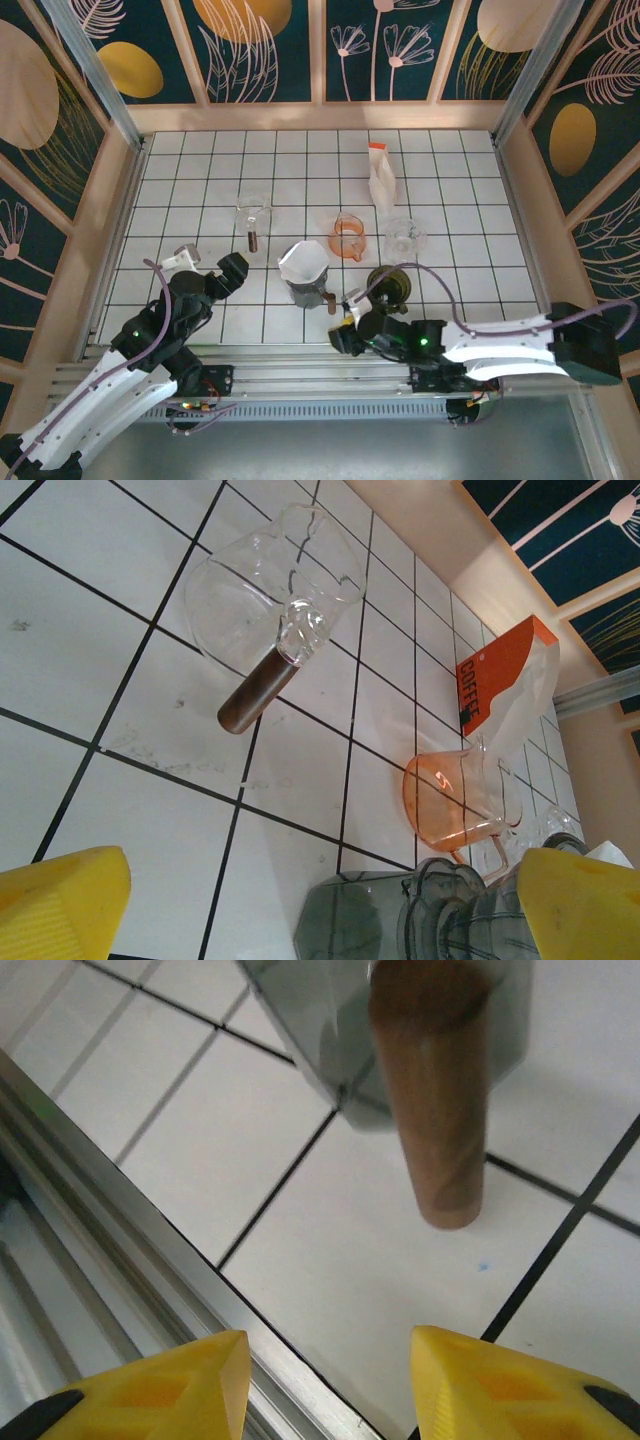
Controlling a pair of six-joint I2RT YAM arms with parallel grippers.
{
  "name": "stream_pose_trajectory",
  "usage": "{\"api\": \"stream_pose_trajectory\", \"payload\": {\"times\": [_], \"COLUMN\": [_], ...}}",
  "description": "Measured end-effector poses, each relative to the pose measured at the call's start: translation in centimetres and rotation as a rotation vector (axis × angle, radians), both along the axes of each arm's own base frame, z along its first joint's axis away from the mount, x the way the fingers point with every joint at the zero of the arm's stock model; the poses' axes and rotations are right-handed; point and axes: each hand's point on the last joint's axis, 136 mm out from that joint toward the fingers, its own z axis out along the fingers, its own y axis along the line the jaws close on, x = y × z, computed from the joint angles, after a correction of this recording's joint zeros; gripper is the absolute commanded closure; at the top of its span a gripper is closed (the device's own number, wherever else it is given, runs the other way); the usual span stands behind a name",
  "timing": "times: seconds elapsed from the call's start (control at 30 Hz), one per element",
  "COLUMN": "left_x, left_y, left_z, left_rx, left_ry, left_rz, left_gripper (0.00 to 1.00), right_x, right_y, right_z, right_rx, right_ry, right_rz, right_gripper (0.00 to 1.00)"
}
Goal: Place the coffee filter in the dripper
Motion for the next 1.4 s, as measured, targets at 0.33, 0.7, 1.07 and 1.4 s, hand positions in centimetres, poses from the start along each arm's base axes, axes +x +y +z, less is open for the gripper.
{"api": "stream_pose_trajectory", "payload": {"times": [0.33, 0.7, 1.07, 1.4], "left_x": [-0.2, -0.7, -1.1, -1.0], "left_y": [0.3, 0.7, 1.0, 1.3], "left_z": [-0.1, 0.3, 0.5, 1.0], "left_rx": [0.005, 0.0, 0.006, 0.004], "left_ry": [0.004, -0.002, 0.004, -0.006], "left_rz": [0.003, 0.004, 0.007, 0.022], "left_gripper": [0.01, 0.01, 0.01, 0.01], "right_x": [-2.1, 0.0, 1.7, 3.2], "right_y": [3.9, 6.3, 7.4, 8.2], "right_z": [-2.2, -0.4, -0.9, -1.2], "right_rx": [-0.012, 0.039, 0.003, -0.023], "right_ry": [-0.137, -0.414, -0.542, -0.618], "right_rz": [0.168, 0.14, 0.115, 0.085], "right_gripper": [0.67, 0.65, 0.66, 0.66]}}
